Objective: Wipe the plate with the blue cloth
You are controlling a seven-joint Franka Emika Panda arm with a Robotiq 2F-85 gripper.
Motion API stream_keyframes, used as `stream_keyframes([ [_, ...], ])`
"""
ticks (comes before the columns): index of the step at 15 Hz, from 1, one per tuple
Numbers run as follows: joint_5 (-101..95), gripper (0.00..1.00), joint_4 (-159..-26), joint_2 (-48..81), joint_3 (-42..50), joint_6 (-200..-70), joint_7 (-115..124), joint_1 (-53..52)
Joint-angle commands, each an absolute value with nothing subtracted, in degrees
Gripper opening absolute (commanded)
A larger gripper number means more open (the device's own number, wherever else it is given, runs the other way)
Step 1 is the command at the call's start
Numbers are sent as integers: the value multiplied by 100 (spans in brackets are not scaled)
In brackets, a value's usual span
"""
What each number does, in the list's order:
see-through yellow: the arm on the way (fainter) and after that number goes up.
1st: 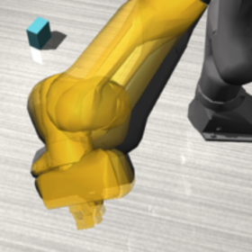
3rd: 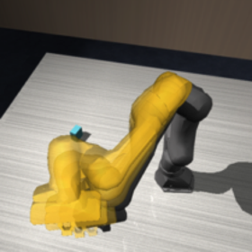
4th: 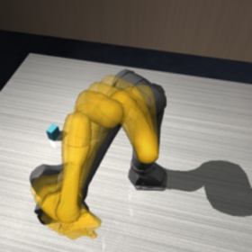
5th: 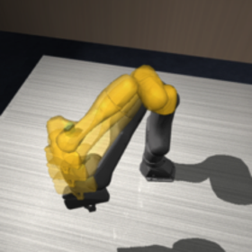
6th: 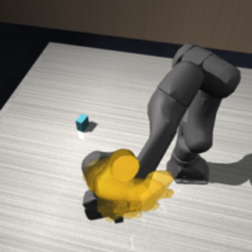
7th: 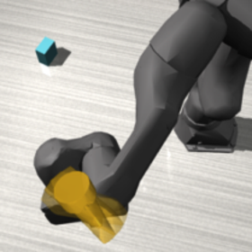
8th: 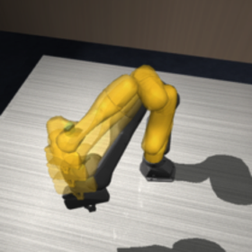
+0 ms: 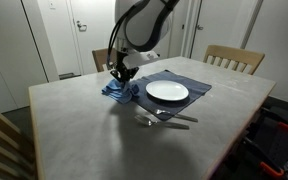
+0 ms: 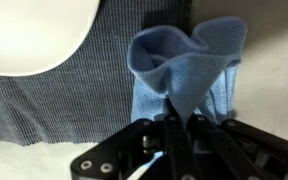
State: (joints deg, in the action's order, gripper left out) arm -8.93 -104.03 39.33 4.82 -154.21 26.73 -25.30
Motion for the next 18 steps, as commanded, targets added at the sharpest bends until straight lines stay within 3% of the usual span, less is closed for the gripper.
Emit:
stream_keyframes([
  [1, -909, 2, -10553, 3513, 412, -15164, 2461, -2443],
  [6, -621, 2, -10709, 2976, -142, -14827, 1673, -1977],
  [14, -765, 2, -11326, 2179, -220, -13911, 1151, -1562],
  [18, -720, 2, -12050, 1744, -222, -14478, 1240, -1382],
])
